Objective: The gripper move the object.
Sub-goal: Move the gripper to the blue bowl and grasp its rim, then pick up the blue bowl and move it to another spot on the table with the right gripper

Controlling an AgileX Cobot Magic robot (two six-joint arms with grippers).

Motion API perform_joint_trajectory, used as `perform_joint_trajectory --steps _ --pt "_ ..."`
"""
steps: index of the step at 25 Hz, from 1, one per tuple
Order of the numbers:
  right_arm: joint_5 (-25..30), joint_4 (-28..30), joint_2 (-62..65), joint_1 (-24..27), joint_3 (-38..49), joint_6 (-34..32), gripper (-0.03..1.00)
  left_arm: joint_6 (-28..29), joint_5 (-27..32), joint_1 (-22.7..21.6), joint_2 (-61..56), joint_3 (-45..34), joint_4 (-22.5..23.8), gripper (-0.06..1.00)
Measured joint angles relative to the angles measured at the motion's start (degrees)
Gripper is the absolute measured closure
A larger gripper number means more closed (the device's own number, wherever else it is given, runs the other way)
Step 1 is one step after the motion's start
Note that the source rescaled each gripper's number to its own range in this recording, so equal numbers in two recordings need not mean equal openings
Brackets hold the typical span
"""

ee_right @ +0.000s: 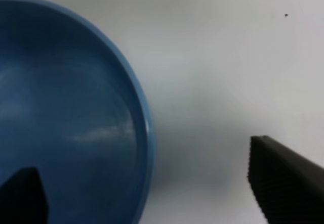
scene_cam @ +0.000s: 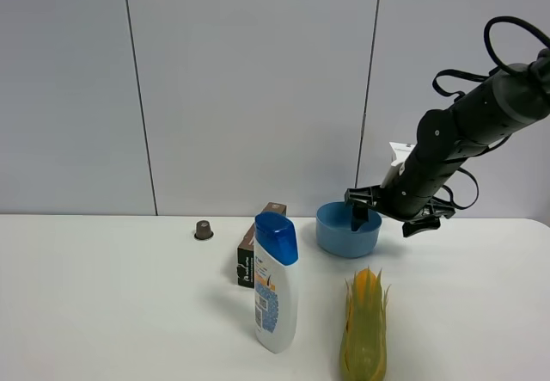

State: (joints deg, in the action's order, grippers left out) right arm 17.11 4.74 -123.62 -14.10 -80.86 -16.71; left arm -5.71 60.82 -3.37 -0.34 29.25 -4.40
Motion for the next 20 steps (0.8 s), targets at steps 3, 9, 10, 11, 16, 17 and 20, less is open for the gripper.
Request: perform_joint_trajectory --steps 3,9,10,11,16,17,20 --pt "-0.1 0.0 -0.1 0.0 0.0 0.0 0.42 0.0 0.0 0.0 0.0 0.0 0.0 -0.06" --pt "0.3 0.0 0.1 -0.6 0.0 0.0 0.92 0.0 0.0 0.0 0.0 0.0 0.0 -0.06" --pt "0.3 0.0 0.3 -0.6 0.0 0.0 0.94 0.0 0.0 0.0 0.0 0.0 0.0 -0.06" --pt "0.4 0.0 0.7 -0.7 0.0 0.0 0.95 0.0 0.0 0.0 0.0 0.0 0.0 -0.06" --pt "3.4 2.4 5.9 -0.7 0.0 0.0 0.96 0.0 0.0 0.0 0.0 0.0 0.0 -0.06" --pt "4.1 3.1 7.1 -0.7 0.0 0.0 0.96 0.0 0.0 0.0 0.0 0.0 0.0 -0.06" --pt "7.3 3.8 11.1 -0.7 0.0 0.0 0.96 0.0 0.0 0.0 0.0 0.0 0.0 -0.06"
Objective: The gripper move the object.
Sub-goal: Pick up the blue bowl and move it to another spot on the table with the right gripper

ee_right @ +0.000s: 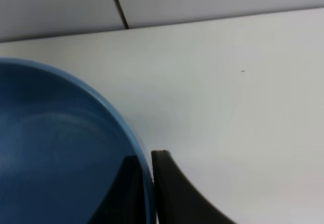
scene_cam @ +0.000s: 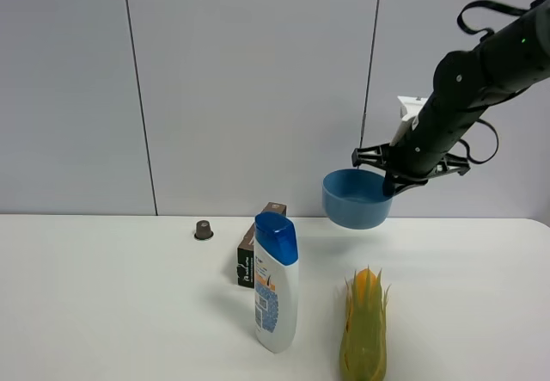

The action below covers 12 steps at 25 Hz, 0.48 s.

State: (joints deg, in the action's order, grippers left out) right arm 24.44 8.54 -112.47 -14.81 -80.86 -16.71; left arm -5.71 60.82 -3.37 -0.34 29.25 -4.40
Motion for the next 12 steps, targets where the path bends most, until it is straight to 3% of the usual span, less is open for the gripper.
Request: perform_joint_trajectory --steps 6,12 --pt "10.7 -3.0 7.8 -1.5 0.0 1.6 0.97 0.0 0.0 0.0 0.0 0.0 0.0 -0.06" --pt "11.6 -9.3 14.1 -7.3 -0.6 10.5 0.97 0.0 0.0 0.0 0.0 0.0 0.0 -0.06"
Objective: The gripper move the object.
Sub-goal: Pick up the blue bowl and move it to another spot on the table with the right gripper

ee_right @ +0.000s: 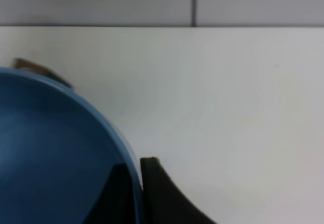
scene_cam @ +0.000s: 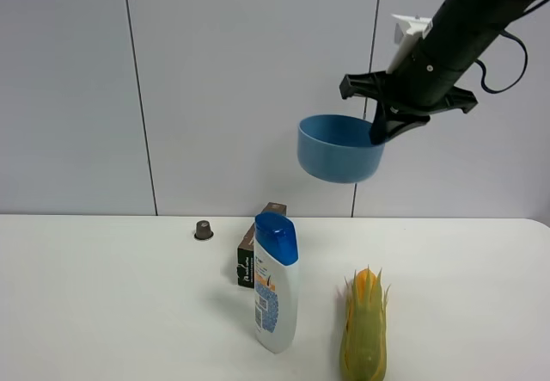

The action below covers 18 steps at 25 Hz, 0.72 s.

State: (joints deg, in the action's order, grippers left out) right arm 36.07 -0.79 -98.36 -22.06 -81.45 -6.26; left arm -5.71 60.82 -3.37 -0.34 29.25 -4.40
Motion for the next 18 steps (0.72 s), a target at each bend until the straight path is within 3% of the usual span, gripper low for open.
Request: perform_joint_trajectory --steps 8,18 --pt "0.9 -1.6 -2.5 -11.2 -13.4 9.7 0.97 0.0 0.0 0.0 0.0 0.0 0.0 -0.06" --pt "13.5 -4.4 -23.1 -21.9 -41.1 20.2 0.97 0.0 0.0 0.0 0.0 0.0 0.0 -0.06"
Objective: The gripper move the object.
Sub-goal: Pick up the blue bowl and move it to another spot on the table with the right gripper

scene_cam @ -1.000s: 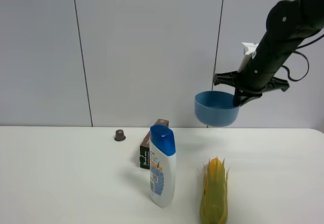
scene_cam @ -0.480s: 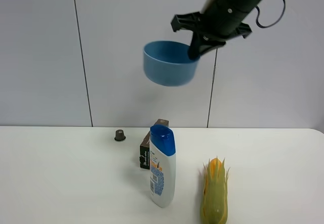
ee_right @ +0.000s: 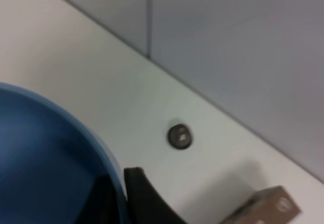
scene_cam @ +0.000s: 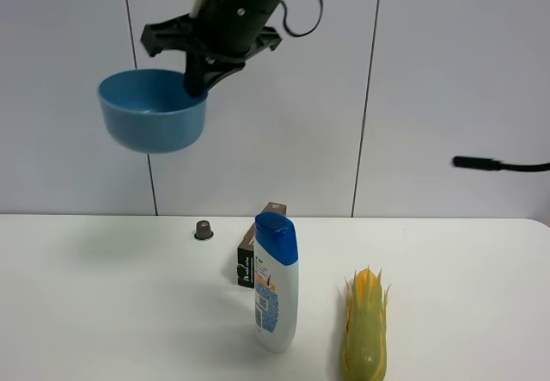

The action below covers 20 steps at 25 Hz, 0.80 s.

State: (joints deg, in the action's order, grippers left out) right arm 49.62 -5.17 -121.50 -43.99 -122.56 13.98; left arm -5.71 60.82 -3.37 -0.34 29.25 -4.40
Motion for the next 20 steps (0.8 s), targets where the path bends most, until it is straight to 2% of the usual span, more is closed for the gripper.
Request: perform_joint_trajectory --steps 6,20 --pt "7.2 -0.5 -9.1 -3.8 -9.4 7.6 0.97 0.0 0.0 0.0 0.0 0.0 0.0 -0.06" --pt "11.9 -0.4 -15.3 -4.1 -10.2 9.6 0.97 0.0 0.0 0.0 0.0 0.0 0.0 -0.06"
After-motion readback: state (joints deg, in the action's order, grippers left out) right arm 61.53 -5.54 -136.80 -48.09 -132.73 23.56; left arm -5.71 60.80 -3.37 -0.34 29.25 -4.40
